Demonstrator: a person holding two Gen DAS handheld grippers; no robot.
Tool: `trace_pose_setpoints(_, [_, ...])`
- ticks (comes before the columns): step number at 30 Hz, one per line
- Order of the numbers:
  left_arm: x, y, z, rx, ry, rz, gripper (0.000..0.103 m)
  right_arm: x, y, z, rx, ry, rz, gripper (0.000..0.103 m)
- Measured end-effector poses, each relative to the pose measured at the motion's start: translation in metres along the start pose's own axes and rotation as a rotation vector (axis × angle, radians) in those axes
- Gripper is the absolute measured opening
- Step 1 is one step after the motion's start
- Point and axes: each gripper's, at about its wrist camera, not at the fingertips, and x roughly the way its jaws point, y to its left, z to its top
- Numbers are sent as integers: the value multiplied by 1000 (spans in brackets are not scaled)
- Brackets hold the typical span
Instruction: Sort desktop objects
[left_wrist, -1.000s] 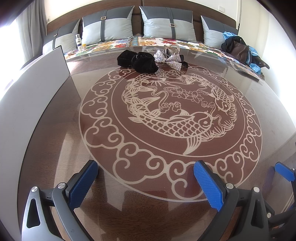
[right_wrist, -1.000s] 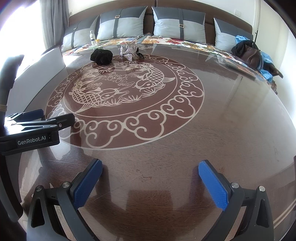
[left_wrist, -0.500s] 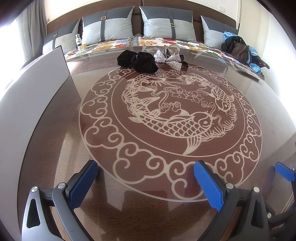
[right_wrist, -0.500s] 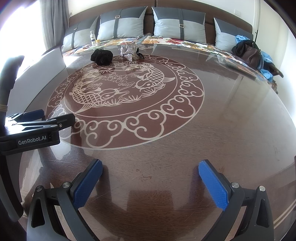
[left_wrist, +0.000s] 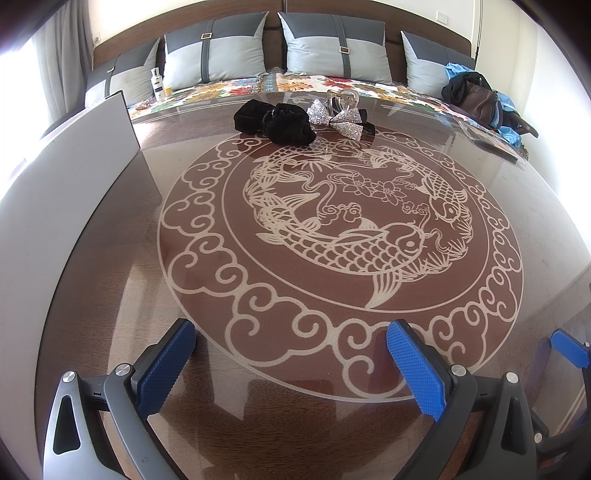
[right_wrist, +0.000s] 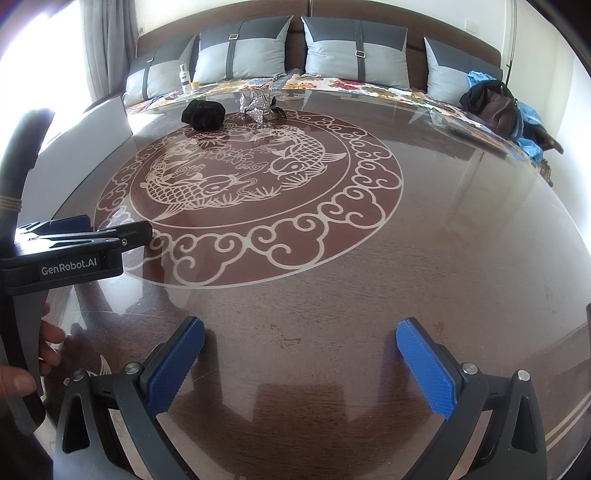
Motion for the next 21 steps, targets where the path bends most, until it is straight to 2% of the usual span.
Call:
trace_pose_setpoints(3, [3,1,5,45,34,-28,103,0,-1,1,-10,6,8,103])
trace_pose_setpoints(5, [3,7,6,118,67,-76,103,5,-1,8,-69,24,52,103])
trace_pose_setpoints(7, [1,13,3,176,54,-119,103,19,-2,27,-141,28,103,103])
trace_pose_setpoints(9, [-2,18,-2,201,14,-145,103,41,0,56,-205,39,148,103])
trace_pose_setpoints(12, [-3,17,-3,192,6,-137,103,85,7,113,-246,57,174,103])
trace_pose_setpoints(17, [-2,17,-3,189,3,-134,103,153,23,205,-227,110,152,103])
trace_pose_setpoints(21, [-2,18,-3,190,3,-135,103,186,40,249,-257,110,169,103])
